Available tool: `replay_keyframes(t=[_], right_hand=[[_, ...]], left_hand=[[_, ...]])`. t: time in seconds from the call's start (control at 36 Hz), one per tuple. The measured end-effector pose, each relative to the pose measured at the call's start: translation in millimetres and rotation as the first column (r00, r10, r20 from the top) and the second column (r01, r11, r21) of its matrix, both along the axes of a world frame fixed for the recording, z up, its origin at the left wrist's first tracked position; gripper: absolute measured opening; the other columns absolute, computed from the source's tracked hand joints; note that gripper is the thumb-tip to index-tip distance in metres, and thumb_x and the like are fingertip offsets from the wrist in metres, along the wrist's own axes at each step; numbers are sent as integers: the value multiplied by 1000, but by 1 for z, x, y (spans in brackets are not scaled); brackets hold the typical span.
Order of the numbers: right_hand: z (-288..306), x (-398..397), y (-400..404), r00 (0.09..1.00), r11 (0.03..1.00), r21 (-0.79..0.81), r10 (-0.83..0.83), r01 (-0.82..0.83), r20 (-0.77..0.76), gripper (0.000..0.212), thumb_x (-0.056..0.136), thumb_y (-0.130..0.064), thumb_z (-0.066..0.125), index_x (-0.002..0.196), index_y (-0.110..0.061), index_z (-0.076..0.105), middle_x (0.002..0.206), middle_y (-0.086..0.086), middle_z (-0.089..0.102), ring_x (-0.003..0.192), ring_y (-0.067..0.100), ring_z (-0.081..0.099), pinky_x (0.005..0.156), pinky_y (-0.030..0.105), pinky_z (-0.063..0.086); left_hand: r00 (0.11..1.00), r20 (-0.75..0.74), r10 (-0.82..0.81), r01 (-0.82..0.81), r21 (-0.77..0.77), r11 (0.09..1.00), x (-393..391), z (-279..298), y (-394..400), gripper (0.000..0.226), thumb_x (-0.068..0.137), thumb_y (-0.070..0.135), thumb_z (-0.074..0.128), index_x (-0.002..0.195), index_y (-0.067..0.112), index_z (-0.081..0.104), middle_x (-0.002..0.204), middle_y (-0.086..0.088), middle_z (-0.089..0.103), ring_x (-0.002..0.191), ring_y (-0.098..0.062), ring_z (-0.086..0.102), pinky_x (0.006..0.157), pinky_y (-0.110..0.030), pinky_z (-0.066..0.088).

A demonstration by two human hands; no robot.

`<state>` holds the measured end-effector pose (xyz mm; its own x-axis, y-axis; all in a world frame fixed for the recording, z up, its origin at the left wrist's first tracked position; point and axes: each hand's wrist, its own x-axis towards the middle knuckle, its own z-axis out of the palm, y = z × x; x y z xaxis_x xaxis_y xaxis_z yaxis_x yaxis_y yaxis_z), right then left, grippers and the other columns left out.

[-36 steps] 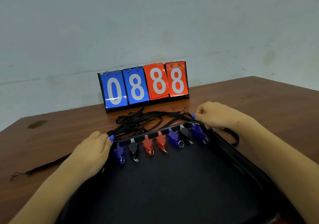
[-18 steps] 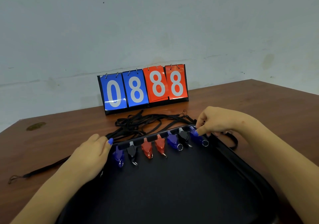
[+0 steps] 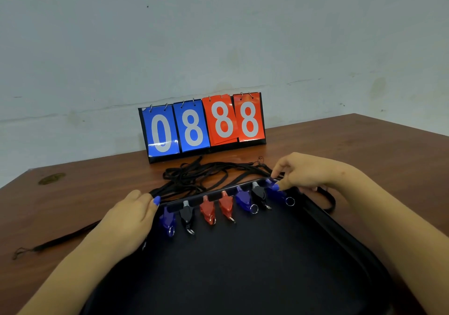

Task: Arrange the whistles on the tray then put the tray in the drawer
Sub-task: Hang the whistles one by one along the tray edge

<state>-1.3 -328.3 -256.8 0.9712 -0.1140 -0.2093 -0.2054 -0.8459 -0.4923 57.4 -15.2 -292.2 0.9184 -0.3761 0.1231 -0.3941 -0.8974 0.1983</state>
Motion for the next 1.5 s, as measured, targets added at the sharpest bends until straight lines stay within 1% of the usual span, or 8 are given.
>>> replay_keyframes(t=[0.17,0.33,0.61,0.72,0.94,1.14,1.33,1.5], right_hand=[[-4,4,-13,963,982,52,-190,183,190,8,94,-23,51,94,-20,59,77,-5,57,57,6,46,48,18,34],[-20,10,-33,897,921,-115,-326,373,299,1,90,-29,54,90,-28,55,109,1,64,97,21,58,86,36,49],[-34,15,-31,935,936,-197,-235,291,264,35,85,-54,53,109,-31,66,118,1,62,111,25,52,94,42,46],[-39,25,-24,959,928,-320,-105,190,264,30,91,-45,46,116,-43,62,126,-3,59,117,26,48,100,47,36],[-40,30,-24,929,939,-234,-170,254,328,18,88,-14,52,86,-25,66,96,-5,65,86,13,60,79,33,54],[-45,27,-32,889,765,-486,-244,422,387,24,87,-22,50,107,-23,63,124,9,51,121,30,38,102,43,29],[-50,40,-21,925,949,-198,-169,247,341,26,91,-41,47,112,-39,62,121,-4,58,117,19,47,105,47,26],[-43,34,-22,924,962,-71,-230,263,305,8,85,-32,59,83,-35,66,89,-14,64,95,12,58,95,43,43]], left_hand=[[1000,-8,-1,1,-11,1000,-1,0,0,34,99,36,22,77,21,44,86,3,44,77,-11,49,72,-26,38],[1000,-6,-5,5,-7,1000,-1,0,0,33,100,35,23,74,23,41,84,5,42,75,-8,47,69,-24,35],[1000,18,-5,5,4,1000,-2,0,0,33,99,36,22,75,23,41,83,5,42,76,-9,48,68,-24,34],[1000,17,-5,5,1,1000,-2,1,0,32,99,36,22,78,23,43,84,6,42,77,-8,48,69,-24,34],[1000,1,-5,5,-3,1000,-1,0,-1,33,100,35,22,82,20,46,85,4,43,78,-10,49,72,-24,37],[1000,9,-1,1,-5,1000,-1,-1,-1,34,100,34,23,83,18,47,85,3,43,78,-12,50,71,-24,37],[1000,17,0,0,-12,1000,-1,-2,0,33,100,34,24,72,24,38,82,5,40,76,-12,49,69,-25,35],[1000,5,-5,5,-4,1000,-1,-1,-1,32,100,33,24,74,24,40,83,6,41,75,-9,47,69,-24,34]])
